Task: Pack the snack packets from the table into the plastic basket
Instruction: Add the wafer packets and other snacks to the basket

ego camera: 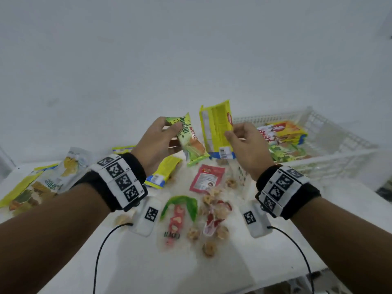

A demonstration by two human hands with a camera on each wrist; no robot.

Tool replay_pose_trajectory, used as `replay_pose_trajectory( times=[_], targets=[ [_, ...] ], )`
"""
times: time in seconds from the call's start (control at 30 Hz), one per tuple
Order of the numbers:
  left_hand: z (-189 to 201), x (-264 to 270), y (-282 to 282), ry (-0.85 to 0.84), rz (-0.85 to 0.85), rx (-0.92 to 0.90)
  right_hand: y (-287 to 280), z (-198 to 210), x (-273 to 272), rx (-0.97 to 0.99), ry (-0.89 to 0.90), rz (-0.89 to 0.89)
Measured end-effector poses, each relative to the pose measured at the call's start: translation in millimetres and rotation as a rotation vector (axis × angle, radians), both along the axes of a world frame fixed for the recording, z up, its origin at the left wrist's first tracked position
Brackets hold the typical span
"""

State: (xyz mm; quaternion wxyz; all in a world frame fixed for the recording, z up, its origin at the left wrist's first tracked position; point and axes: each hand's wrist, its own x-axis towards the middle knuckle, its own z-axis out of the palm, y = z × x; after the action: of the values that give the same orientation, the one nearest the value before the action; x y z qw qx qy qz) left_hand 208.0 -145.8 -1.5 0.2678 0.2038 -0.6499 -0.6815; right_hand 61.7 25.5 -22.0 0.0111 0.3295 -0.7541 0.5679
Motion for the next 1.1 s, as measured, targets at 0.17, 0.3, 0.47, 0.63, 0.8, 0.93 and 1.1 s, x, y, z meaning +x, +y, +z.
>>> replay_pose_trajectory(
  times=[0.17, 0.3, 0.47, 0.63, 0.8, 0.93, 1.1],
  targets=[
    [20, -65, 44, -0.023, -0.098, -0.102, 47, 18, -69, -0.033, 0.075, -0.1],
    [31, -126, 81, -0.044, -0.094, -0.096, 87, 28, -121, 0.007, 0.103, -0.097],
    [40, -188, 114, -0.106, -0.088, -0.146, 128, 36, -183, 0.076, 0.13, -0.095],
    [45, -229, 125, -0.141, -0.08, -0.148, 145, 41, -233, 0.158, 0.212, -0.092],
    [45, -254, 118, -0.178, -0.091, -0.17, 140, 42, -264, 0.229, 0.241, -0.076],
    [42, -268, 104, -0.189, -0.118, -0.179, 137, 43, -285, 0.328, 0.342, -0.075],
    [38, -283, 93, -0.213, -0.162, -0.206, 136, 43, -309, 0.568, 0.534, -0.03]
  ],
)
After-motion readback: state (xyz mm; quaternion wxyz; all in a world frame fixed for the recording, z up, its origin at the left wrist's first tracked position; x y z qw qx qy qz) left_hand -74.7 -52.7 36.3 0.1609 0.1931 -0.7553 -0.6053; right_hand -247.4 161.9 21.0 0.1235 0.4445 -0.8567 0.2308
